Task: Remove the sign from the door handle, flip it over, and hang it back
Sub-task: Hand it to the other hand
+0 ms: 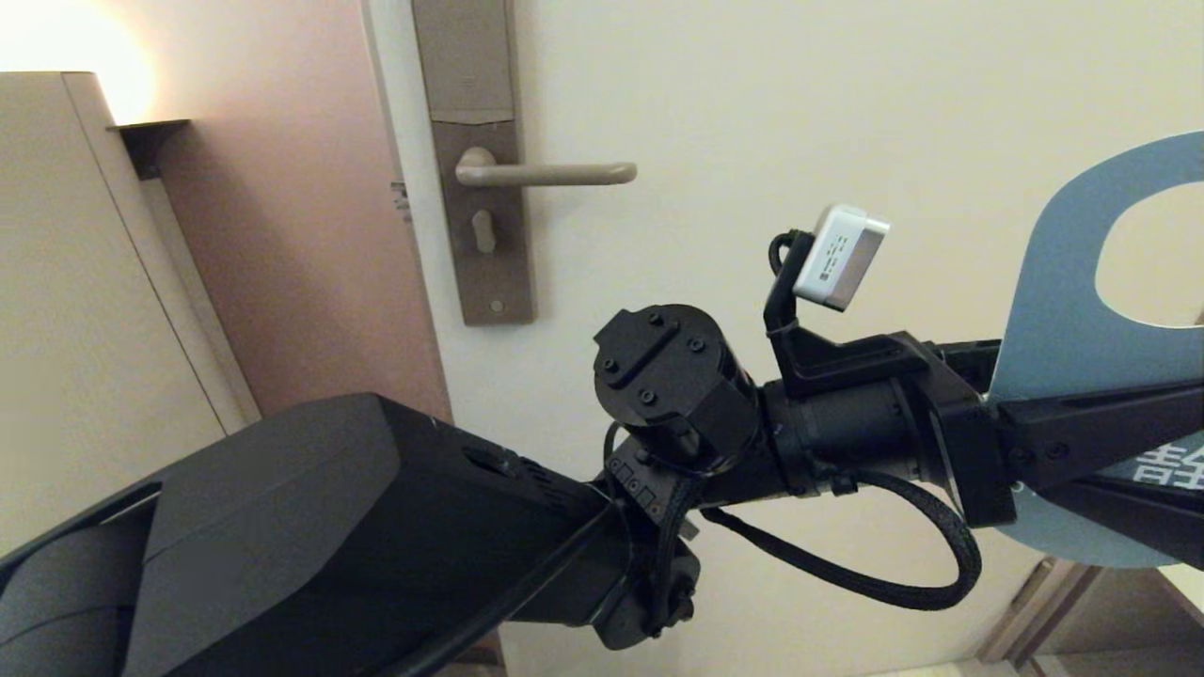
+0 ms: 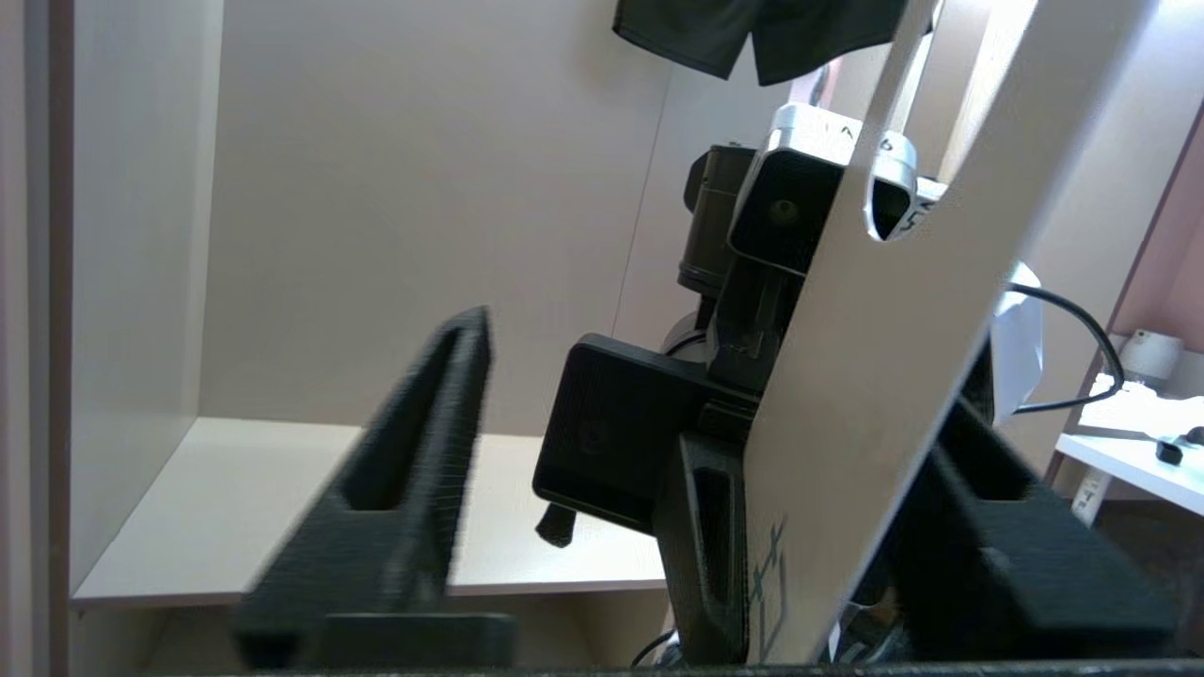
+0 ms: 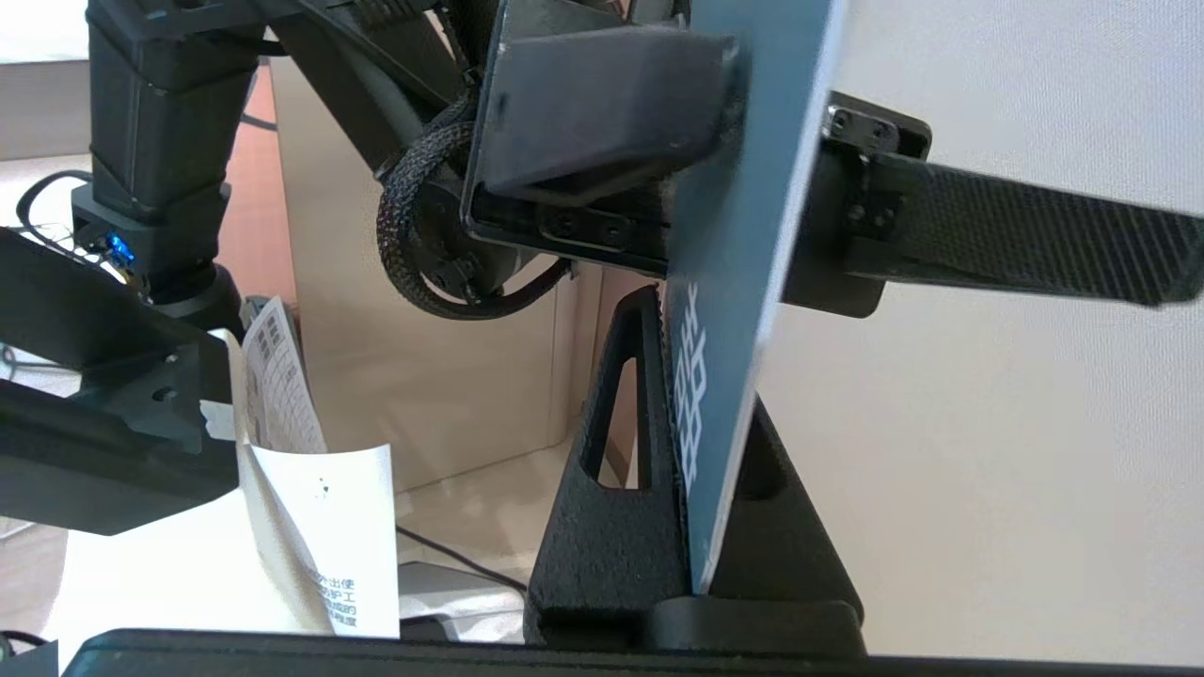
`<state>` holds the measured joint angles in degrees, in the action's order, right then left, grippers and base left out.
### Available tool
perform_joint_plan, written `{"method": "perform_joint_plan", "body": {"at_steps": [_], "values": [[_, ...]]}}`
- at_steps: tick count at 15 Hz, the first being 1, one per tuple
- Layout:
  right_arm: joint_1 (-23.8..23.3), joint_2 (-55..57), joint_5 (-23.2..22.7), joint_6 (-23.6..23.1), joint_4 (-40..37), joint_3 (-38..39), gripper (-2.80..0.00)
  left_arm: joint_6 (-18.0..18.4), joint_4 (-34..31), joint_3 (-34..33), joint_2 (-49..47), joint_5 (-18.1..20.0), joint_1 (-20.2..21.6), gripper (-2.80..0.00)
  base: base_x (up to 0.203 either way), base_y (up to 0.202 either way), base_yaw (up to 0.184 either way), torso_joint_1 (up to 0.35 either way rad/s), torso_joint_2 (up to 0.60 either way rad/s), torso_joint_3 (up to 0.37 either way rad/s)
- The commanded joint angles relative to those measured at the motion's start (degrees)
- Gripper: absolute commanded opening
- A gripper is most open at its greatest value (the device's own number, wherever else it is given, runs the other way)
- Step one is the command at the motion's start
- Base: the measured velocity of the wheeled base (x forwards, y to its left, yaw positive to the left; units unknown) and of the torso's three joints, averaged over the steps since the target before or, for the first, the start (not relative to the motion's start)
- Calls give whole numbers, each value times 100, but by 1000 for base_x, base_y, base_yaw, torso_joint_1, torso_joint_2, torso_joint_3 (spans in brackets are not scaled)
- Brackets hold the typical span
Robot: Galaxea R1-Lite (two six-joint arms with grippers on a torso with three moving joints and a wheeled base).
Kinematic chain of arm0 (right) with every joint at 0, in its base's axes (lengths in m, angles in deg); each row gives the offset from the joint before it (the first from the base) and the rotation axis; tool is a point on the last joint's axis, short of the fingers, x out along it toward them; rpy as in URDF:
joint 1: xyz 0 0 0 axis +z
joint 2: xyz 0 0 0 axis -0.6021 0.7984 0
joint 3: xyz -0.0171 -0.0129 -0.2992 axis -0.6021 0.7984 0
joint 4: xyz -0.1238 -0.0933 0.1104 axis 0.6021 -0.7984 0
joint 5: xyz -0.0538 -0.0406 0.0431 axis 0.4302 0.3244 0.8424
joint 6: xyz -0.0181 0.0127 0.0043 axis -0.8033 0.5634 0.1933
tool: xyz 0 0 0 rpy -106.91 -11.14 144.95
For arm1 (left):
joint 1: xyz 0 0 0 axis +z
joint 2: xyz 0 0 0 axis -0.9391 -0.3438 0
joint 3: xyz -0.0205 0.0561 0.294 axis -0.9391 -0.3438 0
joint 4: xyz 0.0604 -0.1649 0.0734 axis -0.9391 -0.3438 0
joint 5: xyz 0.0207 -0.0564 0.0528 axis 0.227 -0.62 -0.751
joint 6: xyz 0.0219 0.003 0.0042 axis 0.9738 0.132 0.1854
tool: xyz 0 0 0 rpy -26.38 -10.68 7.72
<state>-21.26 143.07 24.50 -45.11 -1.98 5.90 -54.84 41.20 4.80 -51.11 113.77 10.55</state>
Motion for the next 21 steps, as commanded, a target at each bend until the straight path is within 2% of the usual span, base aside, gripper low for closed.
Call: {"method": "perform_joint_plan", "body": {"at_steps": [1, 6, 9, 21], "values": [[6, -3, -8, -4, 19, 1, -280, -25, 55, -53, 0, 43, 10, 0, 0, 0, 0, 0, 0, 0], [-3, -3, -8, -4, 19, 18, -280, -16, 184, -254, 52, 64, 42, 0, 0, 0, 0, 0, 0, 0], [-3, -19, -8, -4, 19, 24, -280, -16, 378, -544, 126, 88, 107, 0, 0, 0, 0, 0, 0, 0], [-7, -21, 18, -4, 19, 142, -280, 45, 441, -1722, 1071, 149, 528, 0, 0, 0, 0, 0, 0, 0]]}}
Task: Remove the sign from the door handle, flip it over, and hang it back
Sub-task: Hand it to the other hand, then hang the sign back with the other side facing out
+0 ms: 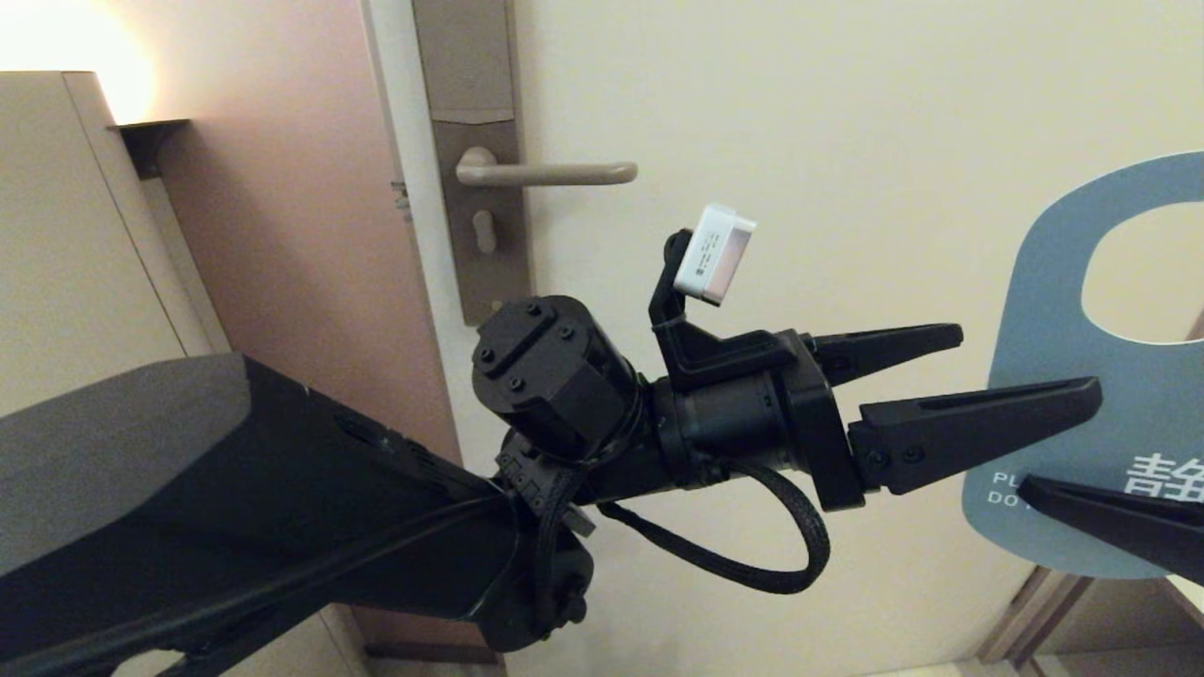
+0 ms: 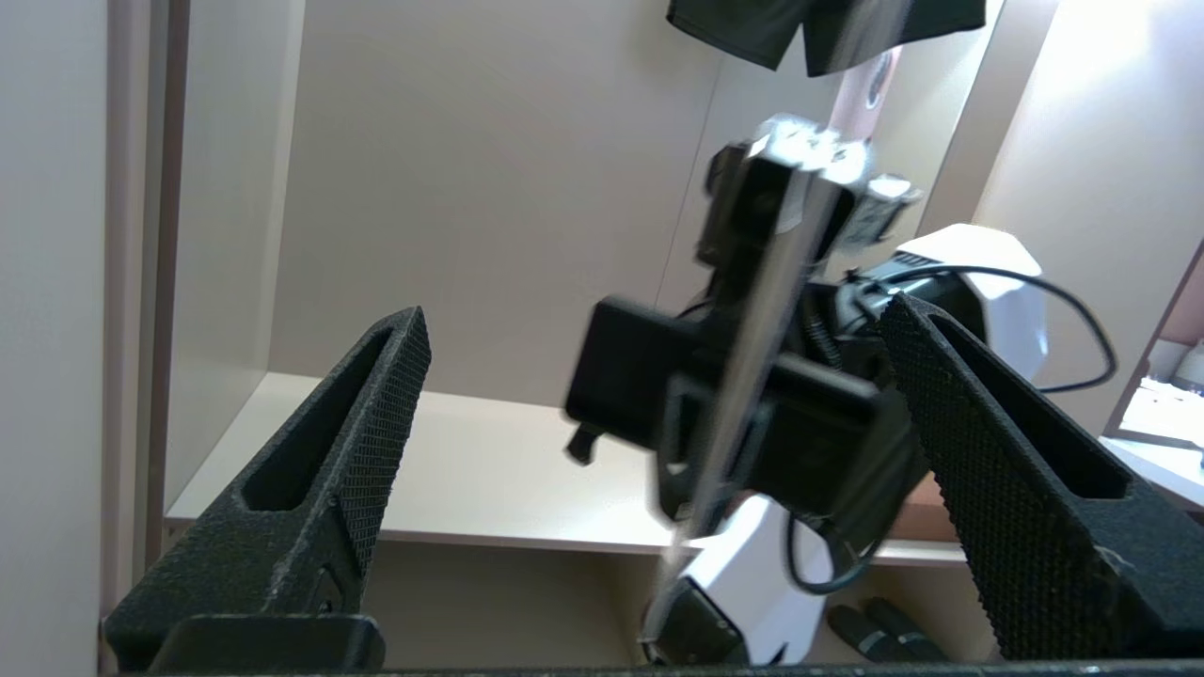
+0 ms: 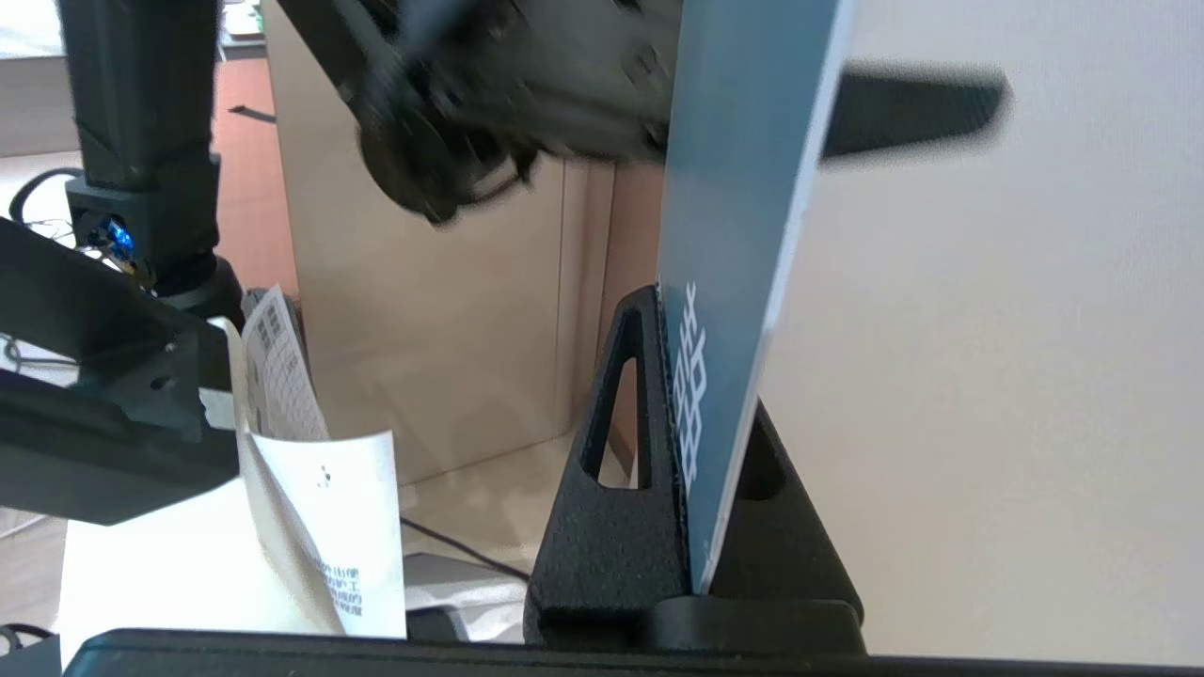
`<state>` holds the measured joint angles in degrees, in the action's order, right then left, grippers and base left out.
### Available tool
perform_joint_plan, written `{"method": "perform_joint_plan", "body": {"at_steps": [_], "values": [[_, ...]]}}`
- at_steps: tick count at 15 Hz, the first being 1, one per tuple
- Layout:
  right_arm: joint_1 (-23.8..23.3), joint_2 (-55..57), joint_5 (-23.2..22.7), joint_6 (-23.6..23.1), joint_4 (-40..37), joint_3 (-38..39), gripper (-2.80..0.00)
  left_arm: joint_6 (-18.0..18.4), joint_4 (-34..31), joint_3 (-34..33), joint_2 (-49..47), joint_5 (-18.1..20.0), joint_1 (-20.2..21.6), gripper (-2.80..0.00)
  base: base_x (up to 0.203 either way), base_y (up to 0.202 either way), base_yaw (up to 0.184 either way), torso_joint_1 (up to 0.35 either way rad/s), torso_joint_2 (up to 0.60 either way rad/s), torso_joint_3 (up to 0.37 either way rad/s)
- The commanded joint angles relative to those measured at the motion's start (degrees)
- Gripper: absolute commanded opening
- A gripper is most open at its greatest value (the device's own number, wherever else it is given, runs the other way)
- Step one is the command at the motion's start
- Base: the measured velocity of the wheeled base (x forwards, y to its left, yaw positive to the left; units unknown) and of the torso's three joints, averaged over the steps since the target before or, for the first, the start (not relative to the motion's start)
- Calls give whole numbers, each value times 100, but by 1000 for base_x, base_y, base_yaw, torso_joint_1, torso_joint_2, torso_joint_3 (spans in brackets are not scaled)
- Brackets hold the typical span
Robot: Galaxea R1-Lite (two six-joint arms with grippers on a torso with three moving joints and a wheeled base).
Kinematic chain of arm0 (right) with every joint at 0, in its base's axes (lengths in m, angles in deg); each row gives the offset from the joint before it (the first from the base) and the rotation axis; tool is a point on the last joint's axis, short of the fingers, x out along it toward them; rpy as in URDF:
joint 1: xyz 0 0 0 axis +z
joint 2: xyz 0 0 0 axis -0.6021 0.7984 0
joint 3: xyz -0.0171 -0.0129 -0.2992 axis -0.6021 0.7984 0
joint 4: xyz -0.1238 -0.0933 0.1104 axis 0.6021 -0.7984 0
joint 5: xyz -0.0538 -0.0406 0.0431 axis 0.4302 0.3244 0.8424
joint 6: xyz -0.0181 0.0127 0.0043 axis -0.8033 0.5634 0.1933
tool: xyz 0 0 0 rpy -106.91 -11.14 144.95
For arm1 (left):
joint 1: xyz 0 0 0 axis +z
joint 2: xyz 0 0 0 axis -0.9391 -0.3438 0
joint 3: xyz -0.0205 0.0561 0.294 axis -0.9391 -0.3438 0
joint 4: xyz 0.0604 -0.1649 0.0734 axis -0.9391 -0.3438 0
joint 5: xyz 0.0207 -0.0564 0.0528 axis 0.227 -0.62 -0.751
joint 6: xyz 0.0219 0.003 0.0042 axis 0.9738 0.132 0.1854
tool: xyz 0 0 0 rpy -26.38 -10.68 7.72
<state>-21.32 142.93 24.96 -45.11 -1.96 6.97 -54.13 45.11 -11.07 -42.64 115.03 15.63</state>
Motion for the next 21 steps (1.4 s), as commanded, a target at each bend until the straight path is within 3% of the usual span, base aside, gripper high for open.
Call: {"method": "perform_joint_plan", "body": {"at_steps": [1, 15, 16, 21], "values": [[0, -16, -28, -4, 17, 84, -280, -19, 50, -236, 318, 17, 25, 0, 0, 0, 0, 0, 0, 0], [-14, 29, 394, -4, 17, 184, -280, 334, 136, -1266, 1262, 6, 775, 0, 0, 0, 0, 0, 0, 0], [-14, 36, 394, -4, 17, 184, -280, 387, 130, -1280, 1262, 15, 769, -280, 0, 0, 0, 0, 0, 0], [-23, 19, 412, -4, 17, 263, -280, 463, 138, -1280, 1274, 25, 848, -280, 0, 0, 0, 0, 0, 0]]}}
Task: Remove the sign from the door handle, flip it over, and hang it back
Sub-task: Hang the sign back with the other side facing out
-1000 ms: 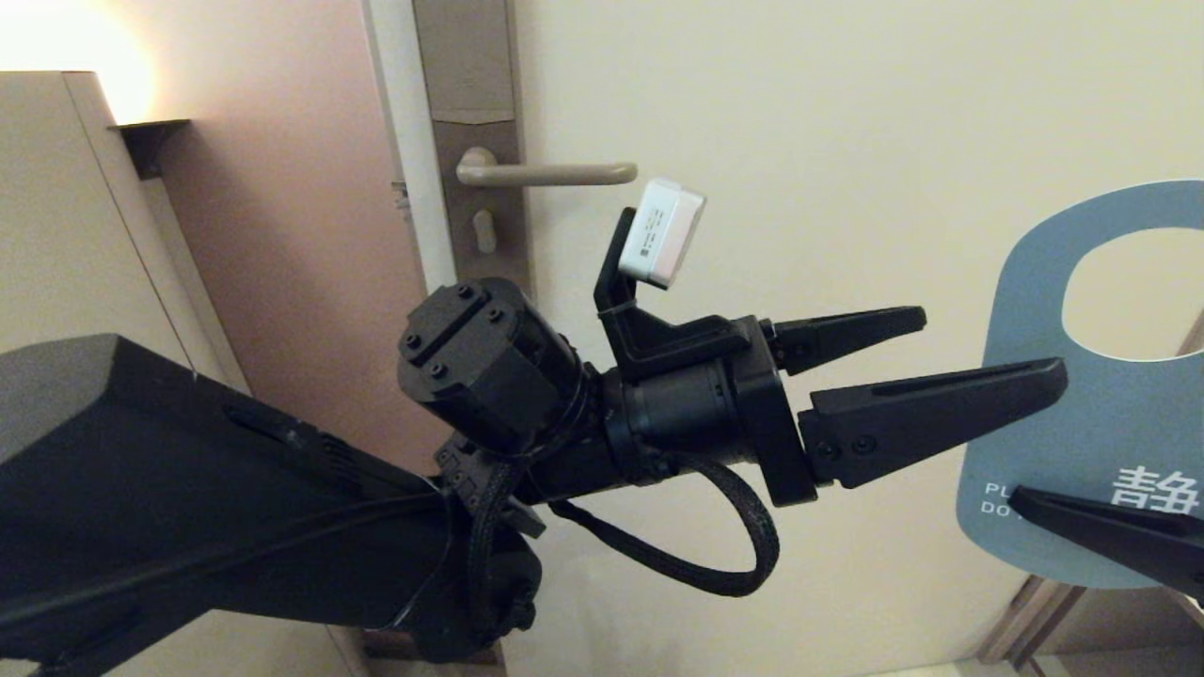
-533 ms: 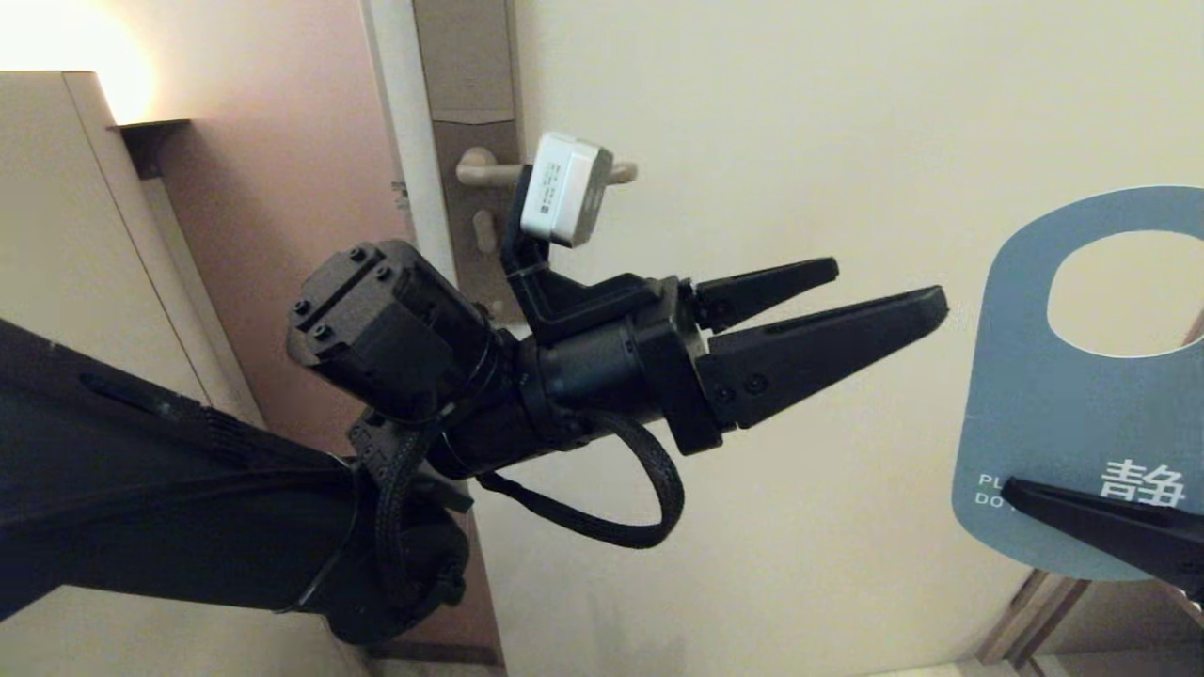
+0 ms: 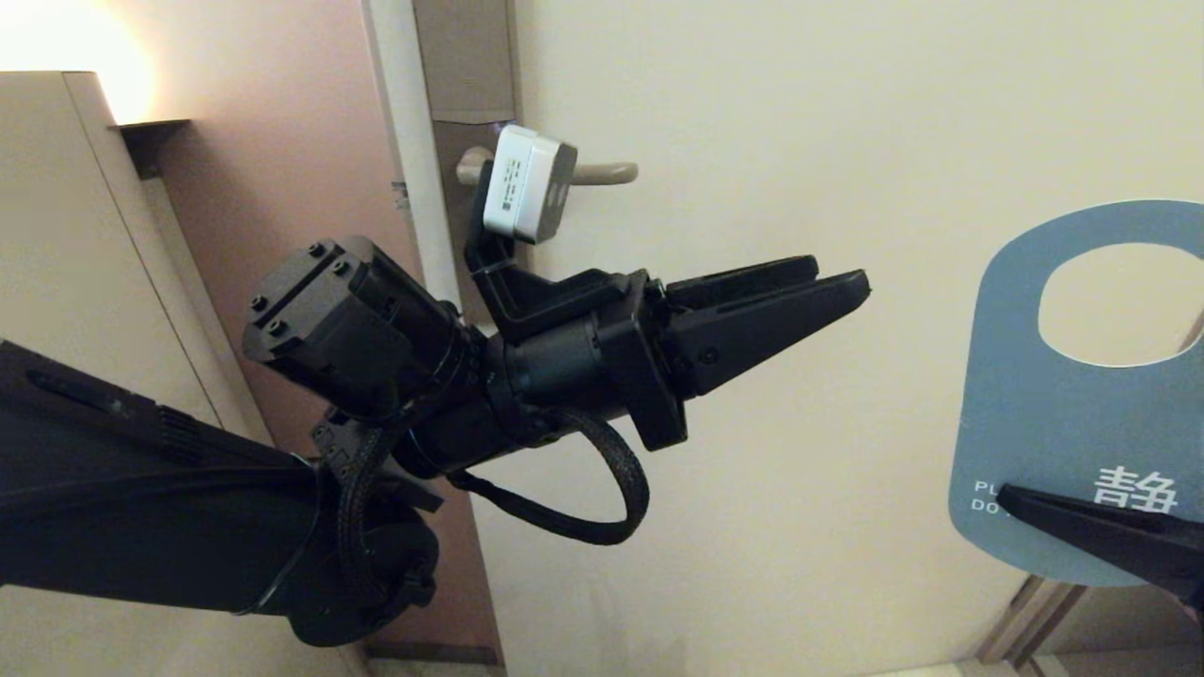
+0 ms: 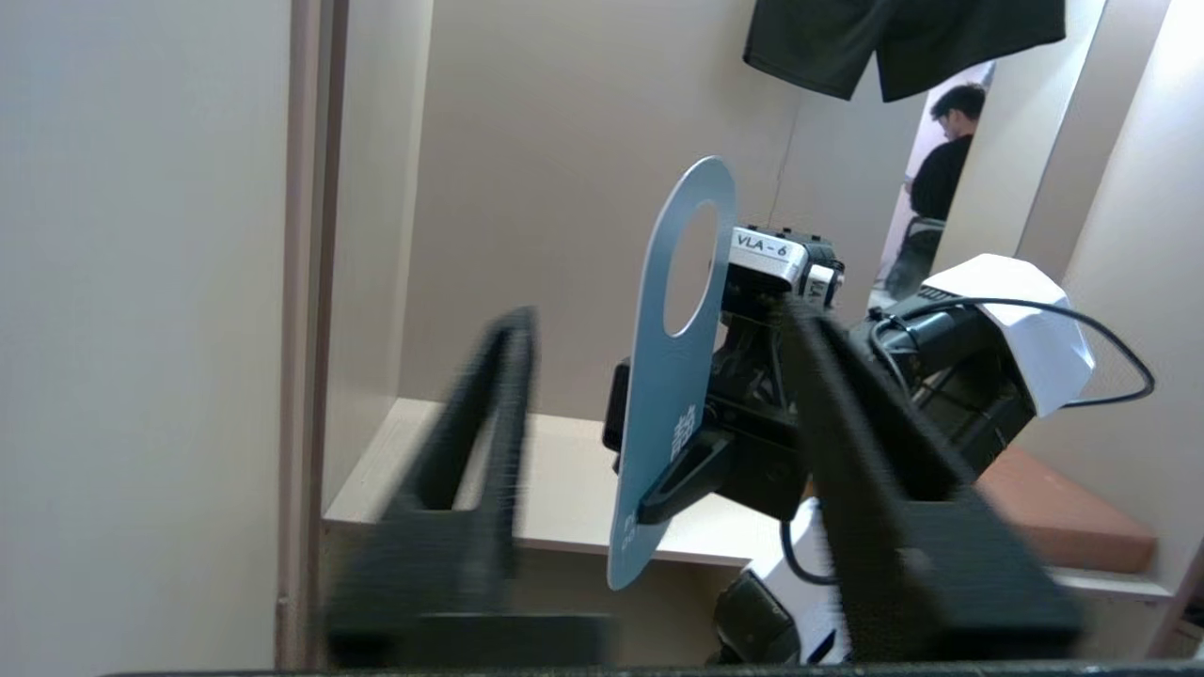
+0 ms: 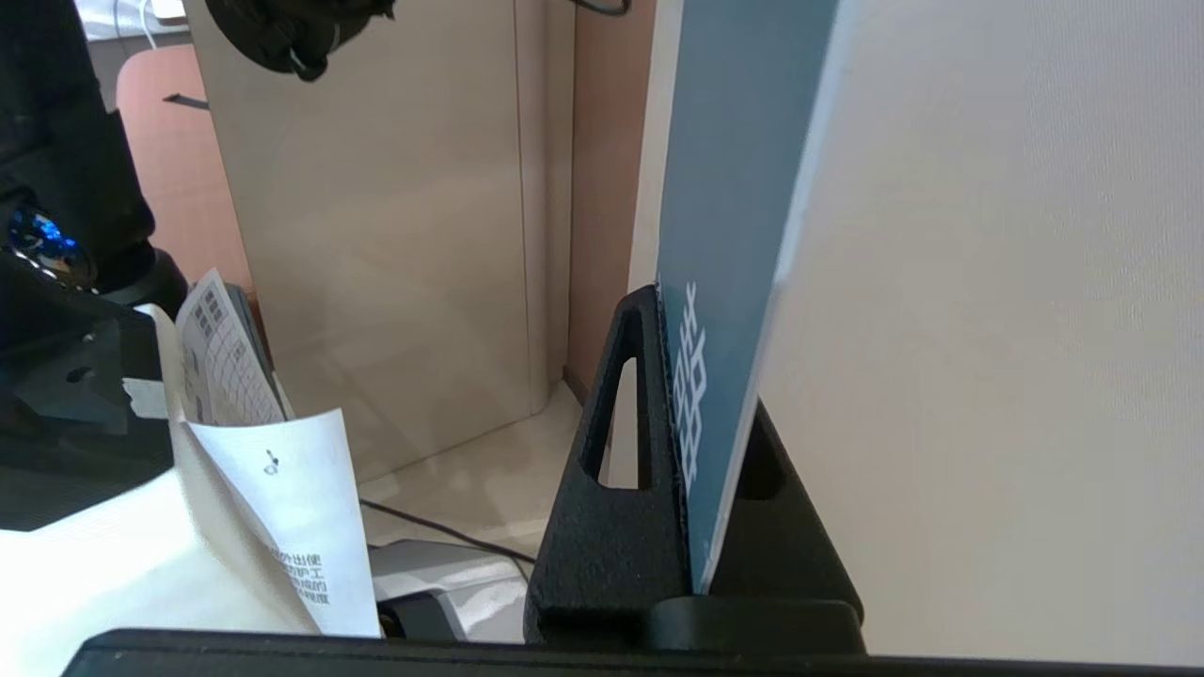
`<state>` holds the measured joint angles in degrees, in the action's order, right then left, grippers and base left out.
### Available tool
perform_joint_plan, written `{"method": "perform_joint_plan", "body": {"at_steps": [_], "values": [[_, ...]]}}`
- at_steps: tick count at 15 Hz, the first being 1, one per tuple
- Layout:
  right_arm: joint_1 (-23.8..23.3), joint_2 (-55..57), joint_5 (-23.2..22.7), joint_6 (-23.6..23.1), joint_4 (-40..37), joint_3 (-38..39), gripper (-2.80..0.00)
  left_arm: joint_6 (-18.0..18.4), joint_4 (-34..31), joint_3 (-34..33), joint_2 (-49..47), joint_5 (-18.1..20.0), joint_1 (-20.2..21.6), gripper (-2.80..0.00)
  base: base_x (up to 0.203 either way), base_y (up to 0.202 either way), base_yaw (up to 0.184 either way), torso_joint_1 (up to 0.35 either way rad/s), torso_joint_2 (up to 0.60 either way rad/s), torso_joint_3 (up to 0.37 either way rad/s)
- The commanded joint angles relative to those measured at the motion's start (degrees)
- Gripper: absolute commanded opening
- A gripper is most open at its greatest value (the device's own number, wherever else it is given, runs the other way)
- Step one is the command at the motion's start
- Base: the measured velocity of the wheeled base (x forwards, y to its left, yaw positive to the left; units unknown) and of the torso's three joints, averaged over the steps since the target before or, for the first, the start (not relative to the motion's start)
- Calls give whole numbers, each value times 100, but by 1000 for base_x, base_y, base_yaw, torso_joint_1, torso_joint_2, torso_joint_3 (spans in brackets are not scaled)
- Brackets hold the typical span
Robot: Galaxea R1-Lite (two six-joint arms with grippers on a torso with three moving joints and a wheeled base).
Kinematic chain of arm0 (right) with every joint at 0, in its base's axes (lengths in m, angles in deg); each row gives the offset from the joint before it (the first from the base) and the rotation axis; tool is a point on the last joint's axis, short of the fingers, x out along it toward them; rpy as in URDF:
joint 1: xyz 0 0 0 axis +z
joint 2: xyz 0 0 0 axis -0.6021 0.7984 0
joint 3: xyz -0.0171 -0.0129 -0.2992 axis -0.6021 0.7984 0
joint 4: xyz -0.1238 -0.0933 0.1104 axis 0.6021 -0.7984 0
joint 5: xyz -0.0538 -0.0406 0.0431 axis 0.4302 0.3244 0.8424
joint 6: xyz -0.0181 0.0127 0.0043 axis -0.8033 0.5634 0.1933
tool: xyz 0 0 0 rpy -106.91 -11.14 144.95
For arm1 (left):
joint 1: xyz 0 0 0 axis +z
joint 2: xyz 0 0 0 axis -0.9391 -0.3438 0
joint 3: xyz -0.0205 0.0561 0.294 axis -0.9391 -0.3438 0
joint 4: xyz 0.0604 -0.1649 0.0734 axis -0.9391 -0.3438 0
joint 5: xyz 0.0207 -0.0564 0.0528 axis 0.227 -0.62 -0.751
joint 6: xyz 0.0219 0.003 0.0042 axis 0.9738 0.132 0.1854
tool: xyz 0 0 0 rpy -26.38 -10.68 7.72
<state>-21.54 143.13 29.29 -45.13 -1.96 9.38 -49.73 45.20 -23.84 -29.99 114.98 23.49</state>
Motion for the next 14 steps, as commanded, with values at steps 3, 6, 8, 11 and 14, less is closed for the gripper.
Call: {"method": "perform_joint_plan", "body": {"at_steps": [3, 6, 8, 11, 14], "values": [[-1, -1, -21, -10, 16, 75, -280, 769, 105, -102, 62, 138, 306, -280, 0, 0, 0, 0, 0, 0], [-5, -1, 208, -4, 16, 126, -280, 912, 43, -645, 435, 123, 446, -280, 0, 0, 0, 0, 0, 0], [-10, -1, 321, -1, 16, 181, -280, 1179, -224, -1071, 775, 110, 717, -280, 0, 0, 0, 0, 0, 0], [-100, -9, 355, -1, 16, 206, -280, 1931, -1140, -1541, 1335, 94, 1294, -280, 0, 0, 0, 0, 0, 0], [-518, 6, 373, -1, 25, 205, -280, 2728, -2098, -1980, 1883, -104, 1728, -280, 0, 0, 0, 0, 0, 0]]}}
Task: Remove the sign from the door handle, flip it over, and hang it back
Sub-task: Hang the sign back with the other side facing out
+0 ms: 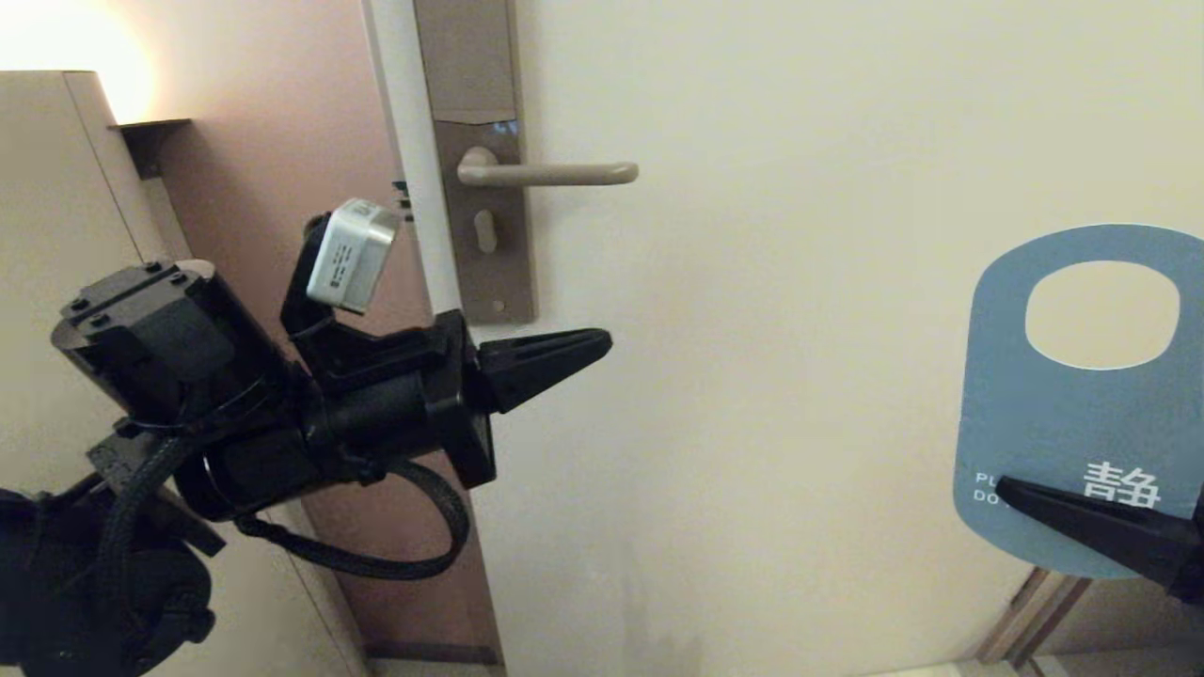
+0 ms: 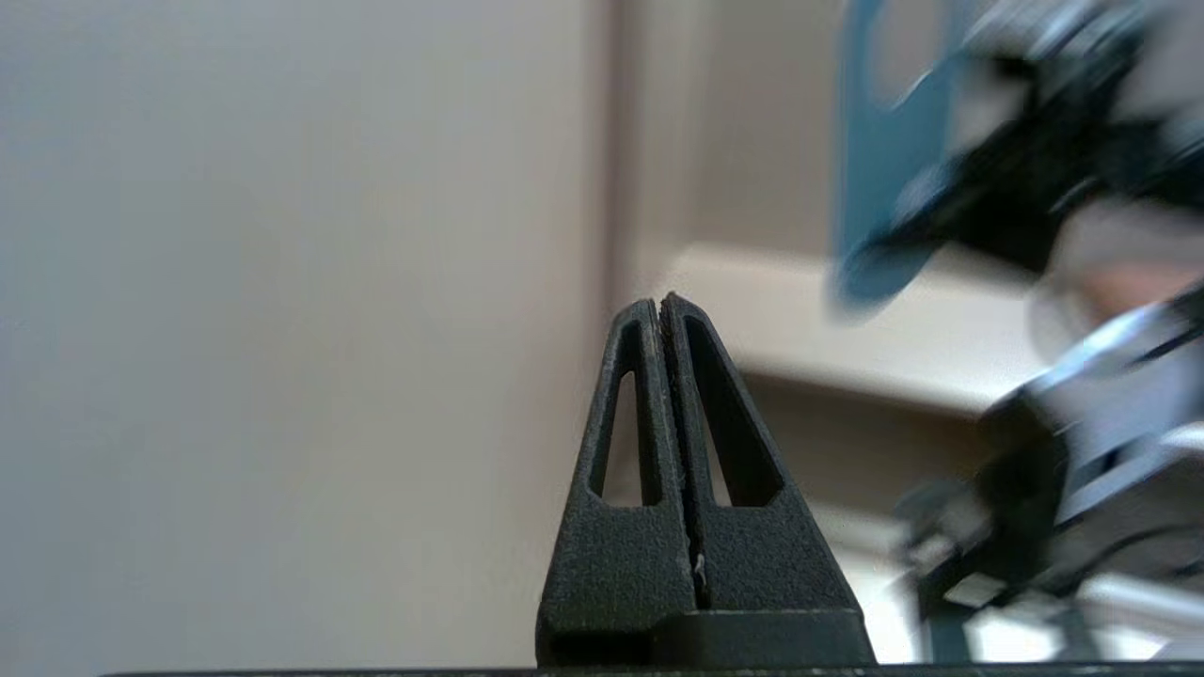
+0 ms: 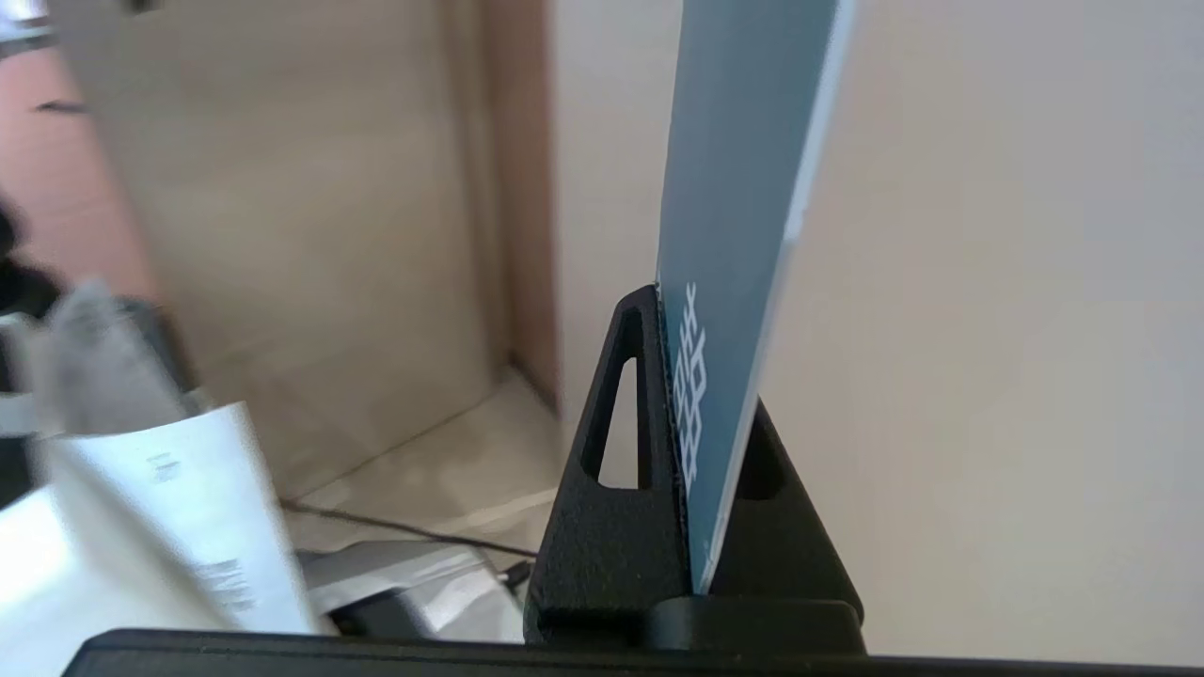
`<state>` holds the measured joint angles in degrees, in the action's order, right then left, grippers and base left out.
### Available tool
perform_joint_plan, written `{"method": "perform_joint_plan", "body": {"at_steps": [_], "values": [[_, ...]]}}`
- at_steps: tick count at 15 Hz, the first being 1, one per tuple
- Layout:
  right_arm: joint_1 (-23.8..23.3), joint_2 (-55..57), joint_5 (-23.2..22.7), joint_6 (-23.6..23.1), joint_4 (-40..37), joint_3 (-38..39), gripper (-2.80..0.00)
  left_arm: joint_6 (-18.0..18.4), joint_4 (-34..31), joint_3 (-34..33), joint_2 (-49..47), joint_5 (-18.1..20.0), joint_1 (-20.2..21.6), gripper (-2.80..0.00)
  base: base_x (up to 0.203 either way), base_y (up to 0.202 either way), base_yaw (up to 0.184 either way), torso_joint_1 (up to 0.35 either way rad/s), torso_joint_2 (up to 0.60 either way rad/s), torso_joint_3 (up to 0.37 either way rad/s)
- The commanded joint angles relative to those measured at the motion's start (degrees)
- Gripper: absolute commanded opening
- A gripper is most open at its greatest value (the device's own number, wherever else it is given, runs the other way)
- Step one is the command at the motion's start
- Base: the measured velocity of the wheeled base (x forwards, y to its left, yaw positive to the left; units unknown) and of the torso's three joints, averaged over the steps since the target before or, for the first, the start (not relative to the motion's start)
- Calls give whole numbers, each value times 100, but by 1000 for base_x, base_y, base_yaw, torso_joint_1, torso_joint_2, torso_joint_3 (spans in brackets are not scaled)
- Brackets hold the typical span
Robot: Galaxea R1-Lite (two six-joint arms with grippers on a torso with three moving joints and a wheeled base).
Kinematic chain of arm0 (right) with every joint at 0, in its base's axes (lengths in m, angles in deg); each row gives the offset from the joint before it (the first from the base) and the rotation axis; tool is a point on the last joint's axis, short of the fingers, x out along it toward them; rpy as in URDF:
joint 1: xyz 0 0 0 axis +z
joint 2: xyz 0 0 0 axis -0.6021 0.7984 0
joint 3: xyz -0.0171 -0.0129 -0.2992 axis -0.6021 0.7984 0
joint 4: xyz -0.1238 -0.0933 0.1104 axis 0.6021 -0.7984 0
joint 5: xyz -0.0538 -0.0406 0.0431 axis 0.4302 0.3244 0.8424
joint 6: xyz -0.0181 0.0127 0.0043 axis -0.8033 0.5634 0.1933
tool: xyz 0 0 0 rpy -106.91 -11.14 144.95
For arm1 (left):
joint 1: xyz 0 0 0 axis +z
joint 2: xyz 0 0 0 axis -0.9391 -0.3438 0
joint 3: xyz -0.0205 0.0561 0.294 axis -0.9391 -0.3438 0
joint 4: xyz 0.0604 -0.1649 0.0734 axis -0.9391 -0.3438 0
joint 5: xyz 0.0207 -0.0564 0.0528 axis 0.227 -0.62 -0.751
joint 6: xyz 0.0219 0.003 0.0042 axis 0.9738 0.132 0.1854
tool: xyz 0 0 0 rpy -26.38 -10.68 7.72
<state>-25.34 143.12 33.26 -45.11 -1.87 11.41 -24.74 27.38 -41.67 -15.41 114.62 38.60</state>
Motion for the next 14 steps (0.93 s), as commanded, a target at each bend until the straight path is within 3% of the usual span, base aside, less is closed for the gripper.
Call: {"method": "perform_joint_plan", "body": {"at_steps": [1, 4, 6, 9, 12, 14], "values": [[-310, 9, -23, -4, 16, 2, -280, 347, -508, -261, 564, -298, 330, -280, 0, 0, 0, 0, 0, 0], [-443, -13, -14, -12, 25, 34, -280, 450, -752, -557, 990, -857, 544, -280, 0, 0, 0, 0, 0, 0], [-447, -26, 76, -10, 27, 30, -280, 712, -923, -925, 1309, -1073, 963, -280, 0, 0, 0, 0, 0, 0], [-447, 18, 276, 5, 315, 126, -280, 1106, -1222, -1629, 1916, -1156, 1711, -280, 0, 0, 0, 0, 0, 0], [-568, 1, 276, -1, 324, 152, -280, 1204, -1278, -2443, 2656, -1164, 2110, -280, 0, 0, 0, 0, 0, 0], [-632, 9, 276, 5, 337, 143, -280, 1208, -1287, -2906, 3084, -1226, 2656, -280, 0, 0, 0, 0, 0, 0]]}}
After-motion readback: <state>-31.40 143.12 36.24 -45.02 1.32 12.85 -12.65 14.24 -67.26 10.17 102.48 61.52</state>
